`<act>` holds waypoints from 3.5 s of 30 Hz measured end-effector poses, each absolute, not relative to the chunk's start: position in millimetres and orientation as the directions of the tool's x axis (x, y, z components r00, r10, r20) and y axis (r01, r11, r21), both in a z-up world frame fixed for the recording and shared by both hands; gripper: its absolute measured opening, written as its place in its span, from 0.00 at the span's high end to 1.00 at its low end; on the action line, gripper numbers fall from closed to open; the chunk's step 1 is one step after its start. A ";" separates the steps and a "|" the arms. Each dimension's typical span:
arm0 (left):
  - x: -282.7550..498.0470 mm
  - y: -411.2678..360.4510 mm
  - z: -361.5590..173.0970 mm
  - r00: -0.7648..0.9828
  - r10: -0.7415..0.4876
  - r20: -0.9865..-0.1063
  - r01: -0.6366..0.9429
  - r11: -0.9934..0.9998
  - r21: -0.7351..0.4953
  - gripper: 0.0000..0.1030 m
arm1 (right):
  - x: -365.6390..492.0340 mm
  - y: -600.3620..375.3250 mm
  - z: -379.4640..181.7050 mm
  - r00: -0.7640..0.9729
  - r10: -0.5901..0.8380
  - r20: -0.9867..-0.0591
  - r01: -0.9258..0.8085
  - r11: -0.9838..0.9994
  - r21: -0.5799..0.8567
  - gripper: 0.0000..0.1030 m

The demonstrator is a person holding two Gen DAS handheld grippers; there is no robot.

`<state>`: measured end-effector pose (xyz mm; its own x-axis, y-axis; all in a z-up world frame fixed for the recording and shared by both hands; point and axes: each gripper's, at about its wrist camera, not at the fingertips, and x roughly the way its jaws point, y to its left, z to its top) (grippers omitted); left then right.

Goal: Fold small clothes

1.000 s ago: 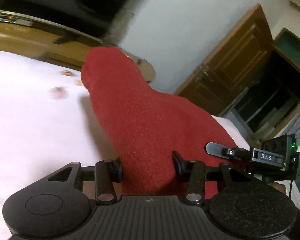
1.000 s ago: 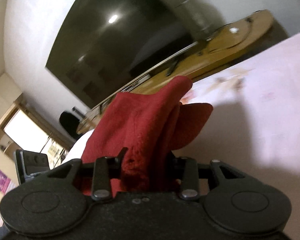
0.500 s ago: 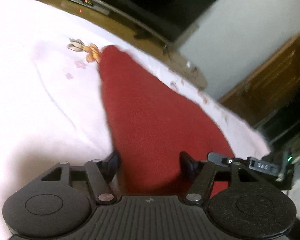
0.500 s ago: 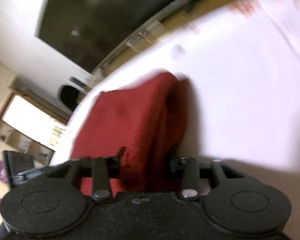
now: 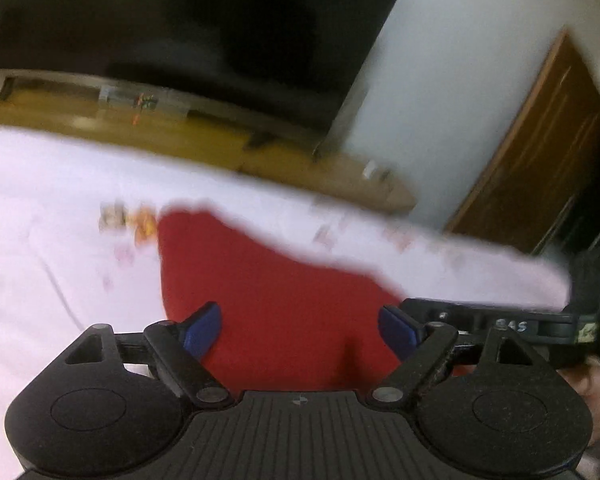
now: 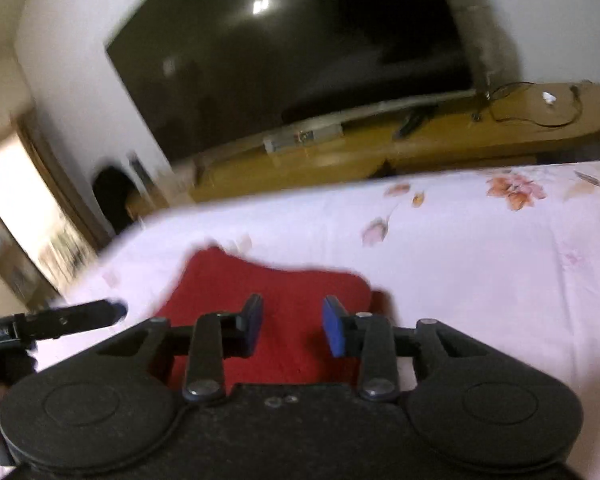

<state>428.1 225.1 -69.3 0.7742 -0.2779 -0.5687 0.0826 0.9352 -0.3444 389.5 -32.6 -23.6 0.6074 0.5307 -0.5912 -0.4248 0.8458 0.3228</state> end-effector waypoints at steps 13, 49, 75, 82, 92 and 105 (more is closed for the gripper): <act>354.7 254.2 -75.3 0.809 -0.240 -0.537 0.048 0.937 -0.347 0.17 | 336.3 -25.0 -17.9 0.628 0.462 -0.626 -0.446 0.873 0.197 0.73; 129.2 150.5 -2.0 0.827 -0.026 -0.561 -0.067 0.987 -0.146 0.00 | 123.8 -88.7 40.8 0.703 0.380 -0.601 -0.311 0.924 0.221 0.01; -16.8 90.7 49.0 0.898 -0.022 -0.440 -0.062 0.982 -0.176 0.00 | -16.9 -97.3 83.9 0.787 0.342 -0.514 -0.350 0.933 0.086 0.01; -14.7 89.7 54.1 0.901 -0.022 -0.434 -0.057 0.984 -0.168 0.00 | -18.0 -94.5 86.4 0.793 0.344 -0.503 -0.349 0.933 0.088 0.01; -12.8 87.4 55.6 0.901 -0.023 -0.434 -0.054 0.985 -0.163 0.00 | -16.6 -93.4 86.9 0.793 0.344 -0.503 -0.347 0.933 0.093 0.01; -9.7 79.9 57.6 0.897 -0.023 -0.440 -0.049 0.987 -0.152 0.00 | -14.0 -91.6 88.2 0.792 0.337 -0.509 -0.344 0.935 0.083 0.01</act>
<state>-9.7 79.9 57.6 0.8975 -0.0231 -0.4404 -0.0490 0.9872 -0.1518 -14.0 -91.6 88.2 0.7923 0.3368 -0.5088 -0.3440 0.9353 0.0835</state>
